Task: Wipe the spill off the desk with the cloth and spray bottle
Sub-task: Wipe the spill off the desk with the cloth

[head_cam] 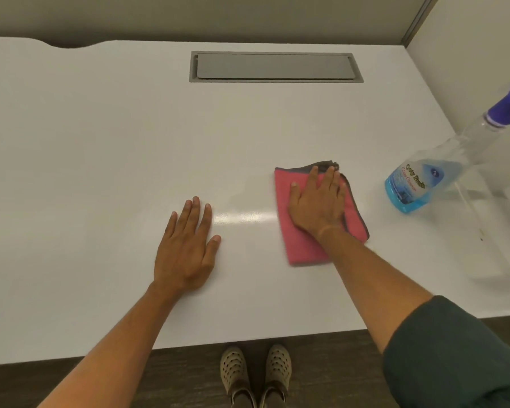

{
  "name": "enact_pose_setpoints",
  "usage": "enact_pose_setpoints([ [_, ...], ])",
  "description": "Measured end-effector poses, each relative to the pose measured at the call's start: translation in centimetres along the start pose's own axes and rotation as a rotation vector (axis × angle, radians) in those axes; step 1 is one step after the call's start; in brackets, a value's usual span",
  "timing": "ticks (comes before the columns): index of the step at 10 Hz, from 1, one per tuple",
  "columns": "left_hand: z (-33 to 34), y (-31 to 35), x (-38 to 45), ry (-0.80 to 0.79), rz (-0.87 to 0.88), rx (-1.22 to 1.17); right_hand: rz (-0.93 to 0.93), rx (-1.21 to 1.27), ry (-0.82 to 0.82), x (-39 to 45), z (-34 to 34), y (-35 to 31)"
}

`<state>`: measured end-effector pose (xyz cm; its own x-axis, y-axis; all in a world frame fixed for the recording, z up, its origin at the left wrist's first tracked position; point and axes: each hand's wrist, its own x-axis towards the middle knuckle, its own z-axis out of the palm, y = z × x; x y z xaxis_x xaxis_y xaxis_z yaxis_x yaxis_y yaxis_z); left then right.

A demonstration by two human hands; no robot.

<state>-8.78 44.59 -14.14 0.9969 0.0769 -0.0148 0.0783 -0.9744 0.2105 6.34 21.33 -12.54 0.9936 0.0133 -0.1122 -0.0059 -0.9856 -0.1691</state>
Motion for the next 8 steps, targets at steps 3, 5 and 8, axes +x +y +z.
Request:
enact_pose_setpoints([
  [3,-0.3,0.2,0.1,-0.016,-0.008,0.016,0.188,-0.003,0.004,-4.5,-0.5,4.4],
  [5,-0.3,0.2,0.0,-0.018,-0.013,0.016,0.029,-0.016,0.013,-6.6,-0.4,7.4],
  [8,-0.3,0.1,0.0,-0.010,-0.006,0.003,-0.008,-0.026,-0.031,-8.0,-0.8,12.6],
])
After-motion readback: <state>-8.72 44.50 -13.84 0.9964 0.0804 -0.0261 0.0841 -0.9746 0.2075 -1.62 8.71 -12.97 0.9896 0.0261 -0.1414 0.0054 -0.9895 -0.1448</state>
